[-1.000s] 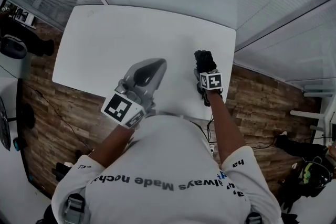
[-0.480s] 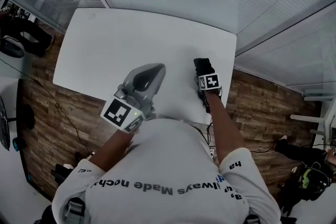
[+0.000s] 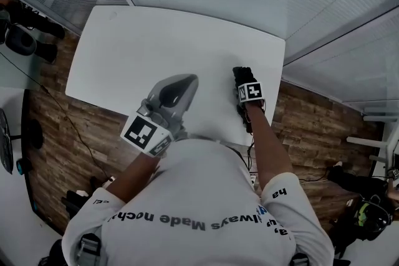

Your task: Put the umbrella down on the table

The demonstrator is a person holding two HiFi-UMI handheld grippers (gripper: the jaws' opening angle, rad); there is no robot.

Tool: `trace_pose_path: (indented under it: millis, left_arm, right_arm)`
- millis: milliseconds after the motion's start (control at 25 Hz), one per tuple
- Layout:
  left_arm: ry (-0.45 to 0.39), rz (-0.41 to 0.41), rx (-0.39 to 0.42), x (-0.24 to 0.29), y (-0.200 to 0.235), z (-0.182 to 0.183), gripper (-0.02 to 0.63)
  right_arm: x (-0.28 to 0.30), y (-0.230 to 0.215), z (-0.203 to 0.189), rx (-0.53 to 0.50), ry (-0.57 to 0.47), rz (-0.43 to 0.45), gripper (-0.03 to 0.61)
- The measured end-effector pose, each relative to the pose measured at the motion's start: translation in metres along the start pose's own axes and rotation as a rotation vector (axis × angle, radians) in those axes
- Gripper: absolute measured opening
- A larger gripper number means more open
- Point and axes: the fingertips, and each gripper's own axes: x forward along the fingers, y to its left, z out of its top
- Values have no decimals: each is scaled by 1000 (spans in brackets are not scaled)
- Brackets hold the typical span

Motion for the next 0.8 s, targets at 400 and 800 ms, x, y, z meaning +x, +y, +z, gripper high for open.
trace_pose_path:
  millis: [400, 800]
  left_arm:
    - [8, 17, -4, -5, 10, -3, 3]
    - [9, 17, -9, -6, 11, -4, 3]
  right_arm:
    - [9, 2, -2, 28, 24, 19, 261]
    - [10, 0, -5, 53, 26, 19, 270]
